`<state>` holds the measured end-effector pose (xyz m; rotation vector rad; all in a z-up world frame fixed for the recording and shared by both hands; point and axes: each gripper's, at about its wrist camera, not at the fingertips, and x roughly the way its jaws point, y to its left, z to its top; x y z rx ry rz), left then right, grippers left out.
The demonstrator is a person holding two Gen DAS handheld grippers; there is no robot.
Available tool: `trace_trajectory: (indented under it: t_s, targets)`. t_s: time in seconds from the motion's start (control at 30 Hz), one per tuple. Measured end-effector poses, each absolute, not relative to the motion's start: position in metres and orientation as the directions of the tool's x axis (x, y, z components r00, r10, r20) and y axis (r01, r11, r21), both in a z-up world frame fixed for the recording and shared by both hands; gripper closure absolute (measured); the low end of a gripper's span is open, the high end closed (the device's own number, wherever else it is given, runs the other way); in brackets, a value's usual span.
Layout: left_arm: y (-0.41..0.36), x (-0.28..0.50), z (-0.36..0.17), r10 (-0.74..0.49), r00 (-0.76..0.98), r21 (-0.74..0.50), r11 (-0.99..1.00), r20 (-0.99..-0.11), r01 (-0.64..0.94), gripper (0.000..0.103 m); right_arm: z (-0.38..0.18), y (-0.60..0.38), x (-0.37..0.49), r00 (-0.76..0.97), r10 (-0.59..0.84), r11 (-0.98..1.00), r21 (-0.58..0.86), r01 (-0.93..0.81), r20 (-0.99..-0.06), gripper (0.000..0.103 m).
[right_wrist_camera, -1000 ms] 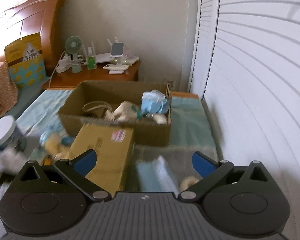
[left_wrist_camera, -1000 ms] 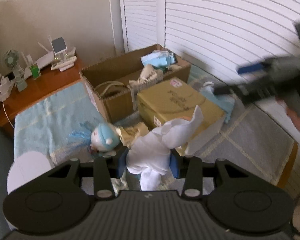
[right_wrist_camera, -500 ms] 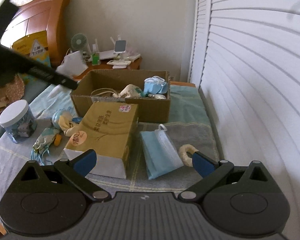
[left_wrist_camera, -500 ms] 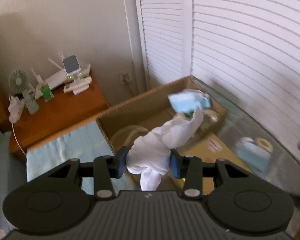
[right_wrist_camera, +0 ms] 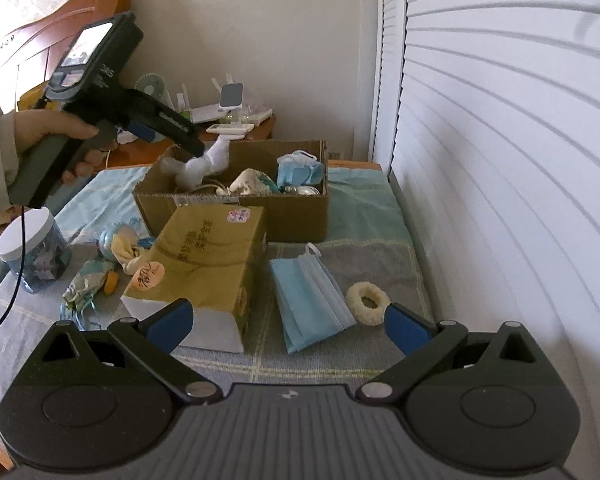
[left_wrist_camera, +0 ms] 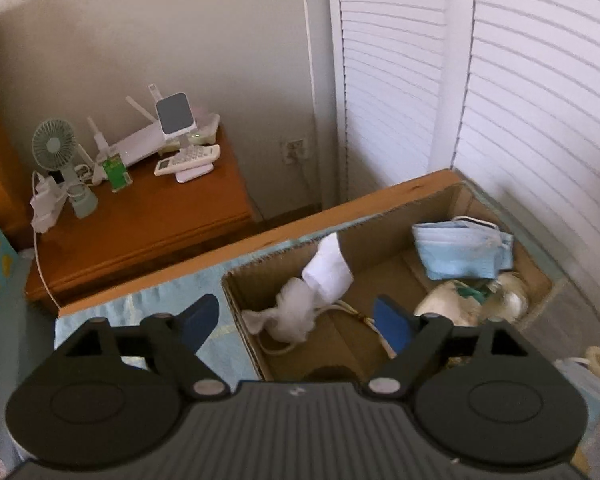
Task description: Organize soft objects
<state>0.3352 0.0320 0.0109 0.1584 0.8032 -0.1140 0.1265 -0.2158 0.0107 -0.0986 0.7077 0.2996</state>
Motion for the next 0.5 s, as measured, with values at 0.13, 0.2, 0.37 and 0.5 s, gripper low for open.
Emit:
trace_trajectory:
  t_s: [0.13,0.2,0.37,0.5]
  targets:
    - [0.034,0.31,0.017,-0.06,0.702,0.097,0.979,-0.71,0.182,0.01,0.008,-0.217,0.127,0.716,0.226,0.957,0.012,-0.291,-0.66,0.0]
    - [0.037,0.297,0.021,-0.071,0.705,0.092,0.977,-0.705,0.191,0.009,0.008,-0.216,0.126,0.717,0.222,0.958,0.011,-0.287,-0.66,0.0]
    - [0.039,0.253,0.032,-0.096,0.721,0.095,0.971,-0.686,0.22,0.009,0.009,-0.214,0.123,0.72,0.214,0.958,-0.002,-0.286,-0.66,0.0]
    - [0.041,0.217,0.04,-0.098,0.737,0.103,0.969,-0.669,0.223,0.008,0.009,-0.214,0.119,0.727,0.204,0.961,-0.006,-0.275,-0.655,0.0]
